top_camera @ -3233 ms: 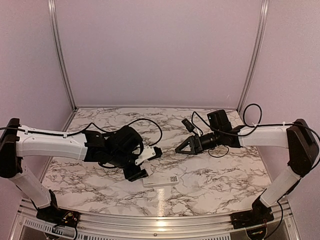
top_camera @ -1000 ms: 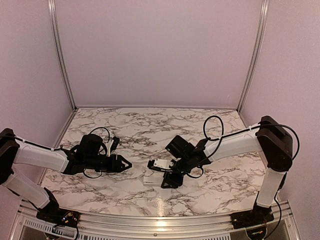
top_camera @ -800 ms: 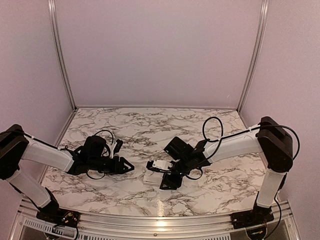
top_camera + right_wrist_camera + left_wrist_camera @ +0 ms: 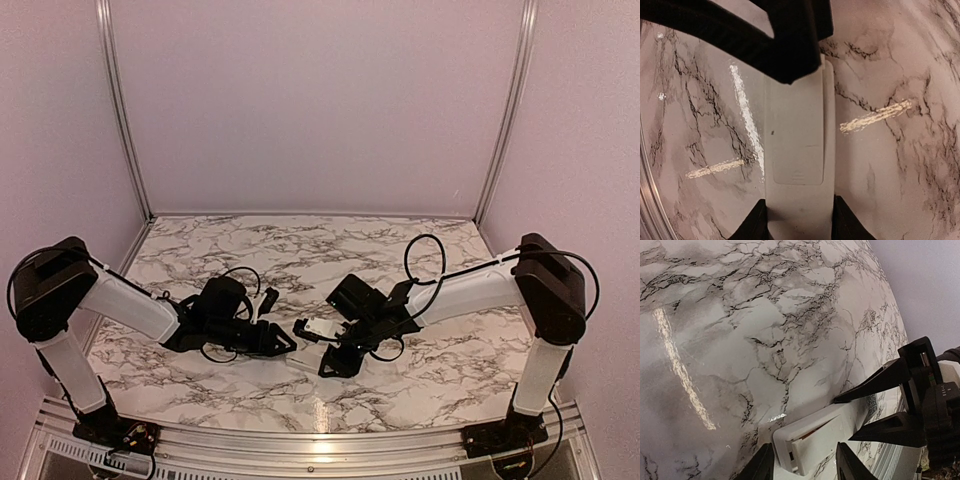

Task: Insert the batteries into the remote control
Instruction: Hold the remote control at the center of the board, then press the battery cover on the remote control.

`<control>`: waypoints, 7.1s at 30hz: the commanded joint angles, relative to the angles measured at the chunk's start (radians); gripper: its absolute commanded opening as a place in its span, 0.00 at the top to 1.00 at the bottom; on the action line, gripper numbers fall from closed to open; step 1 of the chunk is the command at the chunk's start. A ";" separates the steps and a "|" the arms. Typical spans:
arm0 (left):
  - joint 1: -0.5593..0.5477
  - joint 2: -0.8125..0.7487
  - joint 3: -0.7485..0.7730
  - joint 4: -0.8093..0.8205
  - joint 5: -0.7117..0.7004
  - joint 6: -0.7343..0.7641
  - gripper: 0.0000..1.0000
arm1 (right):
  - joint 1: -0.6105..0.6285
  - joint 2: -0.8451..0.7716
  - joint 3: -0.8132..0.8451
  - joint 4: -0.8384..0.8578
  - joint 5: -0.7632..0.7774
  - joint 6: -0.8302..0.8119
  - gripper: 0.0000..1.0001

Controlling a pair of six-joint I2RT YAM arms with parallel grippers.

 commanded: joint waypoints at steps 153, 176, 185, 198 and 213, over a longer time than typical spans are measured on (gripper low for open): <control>-0.198 0.098 0.028 -0.427 -0.226 0.055 0.75 | 0.016 -0.018 -0.111 0.144 0.068 0.068 0.88; -0.119 -0.037 0.061 -0.434 -0.242 0.076 0.55 | 0.016 -0.022 -0.101 0.137 0.087 0.042 0.51; -0.090 -0.086 0.062 -0.386 -0.223 0.081 0.56 | 0.016 -0.035 -0.089 0.131 0.088 0.038 0.49; -0.078 -0.090 0.091 -0.325 -0.205 0.100 0.63 | 0.016 0.002 -0.016 0.130 0.075 0.009 0.47; -0.071 -0.124 0.093 -0.320 -0.202 0.091 0.59 | 0.022 0.025 0.022 0.117 0.020 -0.016 0.38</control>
